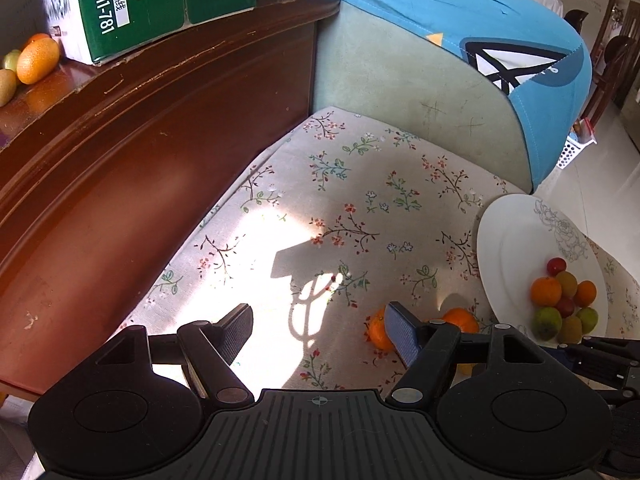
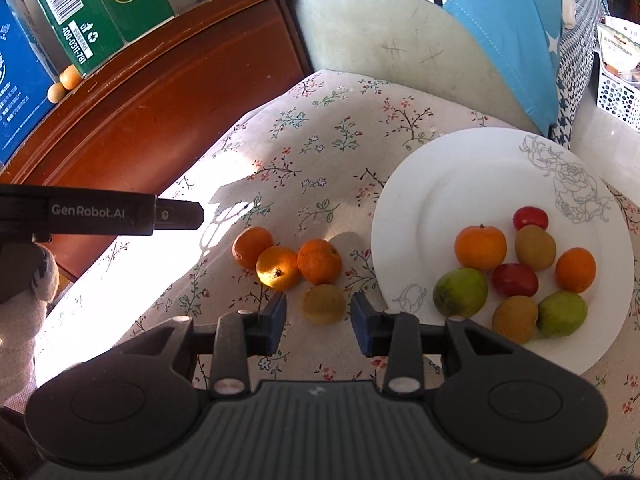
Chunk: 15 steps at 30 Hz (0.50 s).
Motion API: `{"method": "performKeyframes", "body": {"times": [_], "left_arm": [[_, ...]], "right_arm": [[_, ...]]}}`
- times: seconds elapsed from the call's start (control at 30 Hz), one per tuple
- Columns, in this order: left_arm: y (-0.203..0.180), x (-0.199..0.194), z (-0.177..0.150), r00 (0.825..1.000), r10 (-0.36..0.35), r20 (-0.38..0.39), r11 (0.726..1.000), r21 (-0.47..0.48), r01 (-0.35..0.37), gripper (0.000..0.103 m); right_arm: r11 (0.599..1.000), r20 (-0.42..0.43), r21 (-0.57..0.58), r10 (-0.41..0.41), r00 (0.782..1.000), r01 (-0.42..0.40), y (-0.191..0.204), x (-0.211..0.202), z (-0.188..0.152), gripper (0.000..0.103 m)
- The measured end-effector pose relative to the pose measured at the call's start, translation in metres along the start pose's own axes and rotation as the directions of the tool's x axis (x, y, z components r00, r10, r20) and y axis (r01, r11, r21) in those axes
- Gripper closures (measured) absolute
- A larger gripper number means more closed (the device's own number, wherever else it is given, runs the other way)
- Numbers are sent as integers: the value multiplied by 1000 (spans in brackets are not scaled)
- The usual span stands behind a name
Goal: Organize fruits
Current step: 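Move both open grippers back toward the fruits on the cloth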
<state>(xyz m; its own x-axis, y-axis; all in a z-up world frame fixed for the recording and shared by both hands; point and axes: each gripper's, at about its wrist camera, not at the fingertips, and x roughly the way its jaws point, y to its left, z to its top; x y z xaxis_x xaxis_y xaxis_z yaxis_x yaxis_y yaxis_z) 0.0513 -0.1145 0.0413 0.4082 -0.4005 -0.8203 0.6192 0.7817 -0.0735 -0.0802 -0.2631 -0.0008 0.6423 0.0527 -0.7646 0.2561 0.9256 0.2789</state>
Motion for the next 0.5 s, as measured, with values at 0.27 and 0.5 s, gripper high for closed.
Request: {"method": "performKeyframes", "body": {"times": [0.27,0.5], "left_arm": [[2,7,-1,1000,-6,-20,1000,-29,6,31],[-2,15,-3,999,-35,-33,998,-50,33,33]], "right_arm": [[998,-17,-33,-45,999,44,4,16,-3,67],[995,5,-72,-73,997,73,9,18,-4,75]]}}
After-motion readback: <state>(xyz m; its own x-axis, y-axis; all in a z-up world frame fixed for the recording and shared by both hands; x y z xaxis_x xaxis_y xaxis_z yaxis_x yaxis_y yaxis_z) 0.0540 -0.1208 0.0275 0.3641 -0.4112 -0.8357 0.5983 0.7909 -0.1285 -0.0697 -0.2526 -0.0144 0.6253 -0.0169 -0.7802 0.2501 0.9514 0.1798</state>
